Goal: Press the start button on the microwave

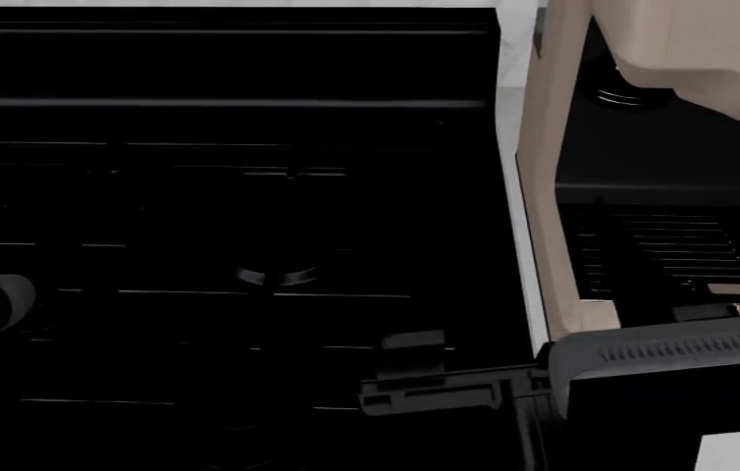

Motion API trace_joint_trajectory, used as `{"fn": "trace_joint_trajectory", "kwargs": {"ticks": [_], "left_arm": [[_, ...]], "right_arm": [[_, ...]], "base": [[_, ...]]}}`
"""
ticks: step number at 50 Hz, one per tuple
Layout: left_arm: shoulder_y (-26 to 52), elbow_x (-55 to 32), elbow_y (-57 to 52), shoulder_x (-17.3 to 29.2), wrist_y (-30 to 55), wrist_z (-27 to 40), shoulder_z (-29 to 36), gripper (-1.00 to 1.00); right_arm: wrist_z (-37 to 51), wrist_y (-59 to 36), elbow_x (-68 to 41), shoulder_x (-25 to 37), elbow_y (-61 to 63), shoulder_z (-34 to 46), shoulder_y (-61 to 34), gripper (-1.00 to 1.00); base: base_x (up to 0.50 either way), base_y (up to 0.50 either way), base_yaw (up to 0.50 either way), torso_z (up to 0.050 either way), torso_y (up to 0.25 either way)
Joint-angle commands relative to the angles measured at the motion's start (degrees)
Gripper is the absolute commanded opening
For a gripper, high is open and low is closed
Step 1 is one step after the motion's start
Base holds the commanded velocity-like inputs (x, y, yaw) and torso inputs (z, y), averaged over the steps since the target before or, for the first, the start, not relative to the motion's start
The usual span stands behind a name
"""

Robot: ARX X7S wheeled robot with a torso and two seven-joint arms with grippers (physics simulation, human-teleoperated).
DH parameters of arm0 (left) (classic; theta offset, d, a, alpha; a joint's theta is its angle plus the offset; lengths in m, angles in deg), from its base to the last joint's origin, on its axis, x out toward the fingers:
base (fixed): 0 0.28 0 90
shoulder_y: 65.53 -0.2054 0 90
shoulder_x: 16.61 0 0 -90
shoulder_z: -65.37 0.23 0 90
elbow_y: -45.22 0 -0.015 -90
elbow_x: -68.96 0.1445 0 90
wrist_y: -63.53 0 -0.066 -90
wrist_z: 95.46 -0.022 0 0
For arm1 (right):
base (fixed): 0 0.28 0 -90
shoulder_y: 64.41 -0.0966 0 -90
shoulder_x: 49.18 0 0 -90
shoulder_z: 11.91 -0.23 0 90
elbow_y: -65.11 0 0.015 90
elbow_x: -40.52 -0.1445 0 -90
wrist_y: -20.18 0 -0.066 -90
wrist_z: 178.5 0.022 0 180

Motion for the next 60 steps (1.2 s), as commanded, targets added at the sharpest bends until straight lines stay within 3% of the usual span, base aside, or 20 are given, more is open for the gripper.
{"fn": "trace_joint_trajectory", "kwargs": {"ticks": [1,3,4,7,11,13,17,23,29,30,46,60], "left_arm": [[0.1,-0.3,0.2,0.2,-0.3,0.2,0.4,1.0],[0.3,-0.6,-0.1,0.2,0.2,0.3,0.3,1.0],[0.4,-0.7,-0.3,0.2,0.3,0.4,0.3,1.0],[0.4,-1.0,-0.5,0.3,0.4,0.3,0.3,1.0],[0.5,-1.1,-0.1,0.5,0.1,0.2,0.4,1.0],[0.7,-1.2,0.0,0.6,0.1,0.2,0.5,1.0],[0.8,-1.3,0.3,0.7,-0.2,0.2,0.4,1.0],[0.6,-1.3,0.9,0.8,-0.9,0.2,0.8,1.0],[1.0,-1.6,0.8,1.0,-0.6,0.3,0.9,1.0],[0.9,-1.5,1.0,1.0,-0.7,0.3,0.9,1.0],[1.4,-1.7,1.9,1.5,-1.2,0.7,1.4,1.0],[1.1,-2.3,0.5,1.9,-0.4,1.3,1.5,1.0]], "right_arm": [[22.8,-5.9,-23.2,19.0,12.8,2.3,-14.9,1.0],[40.0,-1.2,-40.4,31.0,12.8,9.6,-26.2,1.0],[46.8,0.1,-43.1,33.0,12.8,11.4,-28.4,1.0],[51.5,-2.8,-50.1,35.0,12.6,11.7,-37.6,1.0],[50.1,-1.4,-48.7,36.6,12.7,15.7,-46.9,1.0],[54.5,-4.9,-59.2,37.2,10.7,16.3,-54.3,1.0],[53.6,-7.8,-65.5,36.9,7.4,16.5,-65.9,1.0],[52.9,-10.1,-68.4,35.3,2.2,17.7,-73.0,1.0],[46.2,-12.4,-66.0,32.6,-9.6,19.0,-82.1,1.0],[45.2,-12.6,-65.2,32.1,-11.5,19.3,-83.0,-1.0],[36.4,-14.0,-60.5,27.2,-26.9,22.8,-90.2,-1.0],[38.2,-21.1,-67.1,21.2,-38.2,24.8,-100.6,-1.0]], "base": [[0.0,0.0,0.0,0.0,0.0],[0.0,0.0,0.0,0.0,0.0],[0.0,0.0,0.0,0.0,0.0],[0.0,0.0,0.0,0.0,0.0],[0.0,0.0,0.0,0.0,0.0],[0.0,0.0,0.0,0.0,0.0],[0.0,0.0,0.0,0.0,0.0],[0.0,0.0,0.0,0.0,0.0],[0.0,0.0,0.0,0.0,0.0],[0.0,0.0,0.0,0.0,0.0],[0.0,0.0,0.0,0.0,0.0],[0.0,0.0,0.0,0.0,0.0]]}}
